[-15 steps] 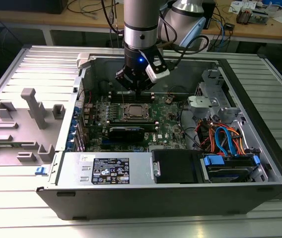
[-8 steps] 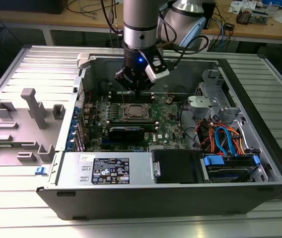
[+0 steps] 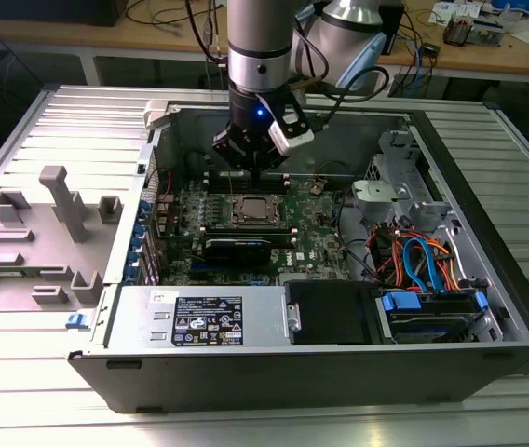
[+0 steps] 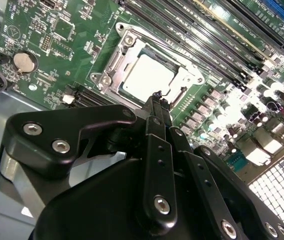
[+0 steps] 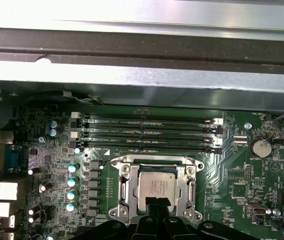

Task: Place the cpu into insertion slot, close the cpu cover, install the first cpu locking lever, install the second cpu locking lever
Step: 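Install the first cpu locking lever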

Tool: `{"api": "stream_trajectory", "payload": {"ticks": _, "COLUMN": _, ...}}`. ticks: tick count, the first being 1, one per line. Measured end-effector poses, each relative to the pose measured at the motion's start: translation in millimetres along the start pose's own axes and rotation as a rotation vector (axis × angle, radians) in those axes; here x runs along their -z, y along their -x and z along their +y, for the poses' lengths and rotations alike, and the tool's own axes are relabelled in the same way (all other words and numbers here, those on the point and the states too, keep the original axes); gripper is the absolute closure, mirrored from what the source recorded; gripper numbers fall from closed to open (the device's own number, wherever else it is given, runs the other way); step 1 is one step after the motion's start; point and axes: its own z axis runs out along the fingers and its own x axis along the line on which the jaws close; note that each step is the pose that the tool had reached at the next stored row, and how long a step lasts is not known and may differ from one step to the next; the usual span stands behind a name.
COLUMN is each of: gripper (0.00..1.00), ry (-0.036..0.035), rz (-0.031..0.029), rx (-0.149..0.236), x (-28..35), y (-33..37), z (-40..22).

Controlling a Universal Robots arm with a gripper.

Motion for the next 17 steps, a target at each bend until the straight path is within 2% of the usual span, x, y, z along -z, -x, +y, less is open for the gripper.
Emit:
{"api": "stream_trajectory", "payload": {"ticks": 3, "gripper": 0.89, "ry": 0.0, "rz": 0.0, "rx": 0.0, "x": 0.1, "y": -5.8, "z": 0.3}}
{"api": "stream_trajectory", "payload": {"ticks": 4, "gripper": 0.89, "ry": 0.0, "rz": 0.0001, "rx": 0.0, "x": 0.3, "y": -11.3, "z": 0.5}}
{"api": "stream_trajectory", "payload": {"ticks": 14, "gripper": 0.89, "ry": 0.0, "rz": 0.0001, "rx": 0.0, "x": 0.5, "y": -21.9, "z": 1.0}}
{"api": "stream_trajectory", "payload": {"ticks": 17, "gripper": 0.89, "ry": 0.0, "rz": 0.0001, "rx": 0.0, "x": 0.6, "y": -27.6, "z": 1.2}}
